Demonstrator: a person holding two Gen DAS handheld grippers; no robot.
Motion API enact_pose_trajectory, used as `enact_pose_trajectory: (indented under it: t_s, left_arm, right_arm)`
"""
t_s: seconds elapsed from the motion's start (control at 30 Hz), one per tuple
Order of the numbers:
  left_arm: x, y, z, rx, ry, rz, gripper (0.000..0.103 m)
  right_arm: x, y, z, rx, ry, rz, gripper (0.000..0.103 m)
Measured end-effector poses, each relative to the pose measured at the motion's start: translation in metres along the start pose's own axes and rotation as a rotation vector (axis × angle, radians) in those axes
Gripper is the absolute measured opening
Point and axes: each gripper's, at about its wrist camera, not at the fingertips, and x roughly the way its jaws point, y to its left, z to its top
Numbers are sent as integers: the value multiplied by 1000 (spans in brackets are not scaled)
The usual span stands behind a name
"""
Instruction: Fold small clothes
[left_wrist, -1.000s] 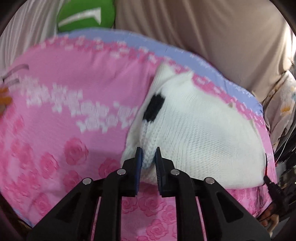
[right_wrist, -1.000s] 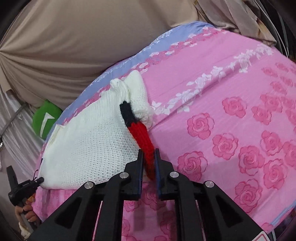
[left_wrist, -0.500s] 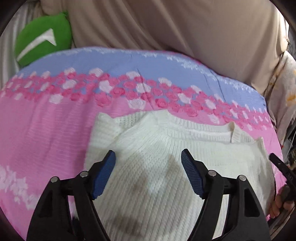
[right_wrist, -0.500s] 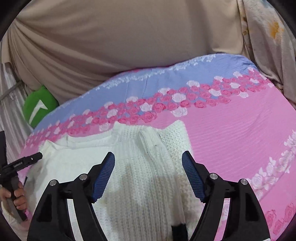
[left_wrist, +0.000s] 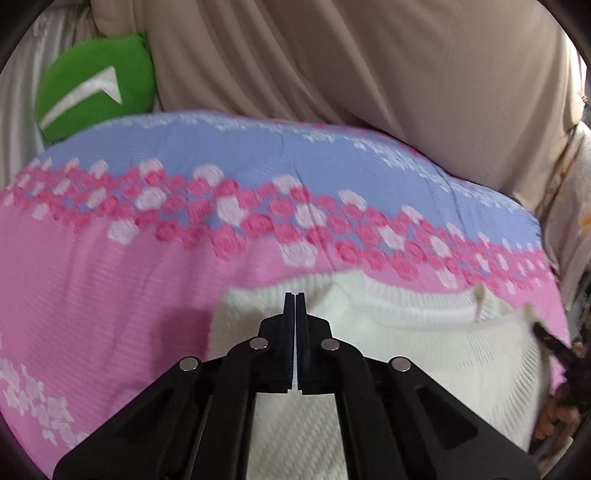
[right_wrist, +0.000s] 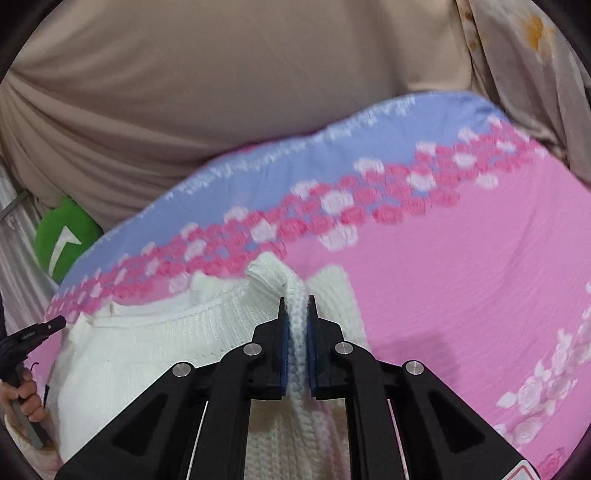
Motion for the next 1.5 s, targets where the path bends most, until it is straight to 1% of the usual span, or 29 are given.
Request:
enact_pose_trajectory:
  t_s: [0.03,0.1,0.13,0.17,0.27,0.37,0.4,0.43,0.47,0.5,0.53,0.6,0.7,0.73,0.77,0.8,0.83,0.9,0.93,0.97,1.03,1.1,1.17,1.23,1.27,1.3,1.33,1.43,1.5]
  left_arm:
    - [-5,-2,-5,7,-1,-29,5]
    - [-15,-8,-14,35,4,-57,54]
    - [-17,-11,-16,42,-1,-54,62]
    - [-18,-14,-18,59,-10,-48,67]
    - [-4,-19,-17,91,5,40,68]
    - [20,-10,-16,47,58,29,69]
    - [26,-8,-17,39,75,15,66]
    - [32,-10,-18,49,89,-2,58]
    - [34,-13,-20,68,97,-5,35]
    - [34,-15,-20,79,96,-6,9]
    - [32,-17,-18,82,89,-10,8]
    - [18,-17,-8,64,40,-27,7]
    - [-12,-16,9,46,-71,-42,7]
    - [-19,-15,14,37,-98,-43,7]
    - [-22,-14,19,34,-123,-20,7]
    - [-18,-13,21,41,-131,12,7]
    - [-8,-12,21,53,-121,45,7]
    - [32,-6,13,61,-29,106,7]
    - [57,-1,5,51,44,116,7]
    - [65,3,1,40,54,117,7]
    - [54,-1,6,40,31,111,7]
    - [48,-4,7,60,26,131,11]
    - [32,-7,0,65,7,150,13]
    - [2,-14,-9,84,-45,152,22]
    - [-17,-17,-16,99,-84,145,30]
    - [-35,-23,-24,111,-114,128,36]
    - [-55,-32,-35,126,-136,87,37]
    - [-77,-63,-65,184,-104,-37,39]
    - [-76,-84,-90,229,-47,-93,39]
  right_arm:
    - [-3,1,-1,-6,-13,4,9]
    - [-8,2,-1,-19,-39,16,9]
    - [-7,3,-1,-20,-39,17,10]
    - [-7,3,-2,-14,-32,16,10]
    - [-11,1,-3,10,-24,30,11]
    - [-16,-4,-5,18,-44,44,14]
    - [-15,-5,-7,18,-39,51,15]
    - [-13,-4,-9,16,-33,49,15]
    - [-11,-3,-9,8,-24,44,15]
    - [-11,0,-8,-7,-15,47,13]
    - [-10,3,-8,-22,-15,47,11]
    - [-25,13,-4,-59,-75,69,10]
    - [-69,21,9,-39,-243,174,9]
    - [-79,21,12,-36,-291,170,8]
    - [-80,20,15,-39,-305,133,8]
    - [-68,18,18,-51,-267,68,8]
    - [-44,12,20,-44,-181,-7,8]
    - [4,-9,13,20,-6,-47,8]
    - [12,-15,11,57,20,-32,7]
    - [4,-15,15,58,0,-25,7]
    - [-4,-7,19,17,-19,-34,7]
    - [-6,-5,18,33,-28,-55,9]
    - [-29,4,10,38,-109,-63,13]
    - [-62,23,-5,-5,-215,-68,20]
    - [-78,37,-14,-41,-244,-38,22]
    - [-85,50,-24,-76,-245,6,26]
    - [-87,65,-34,-115,-216,62,26]
    - [-81,123,-83,-253,-48,249,26]
    - [-70,153,-112,-330,46,306,24]
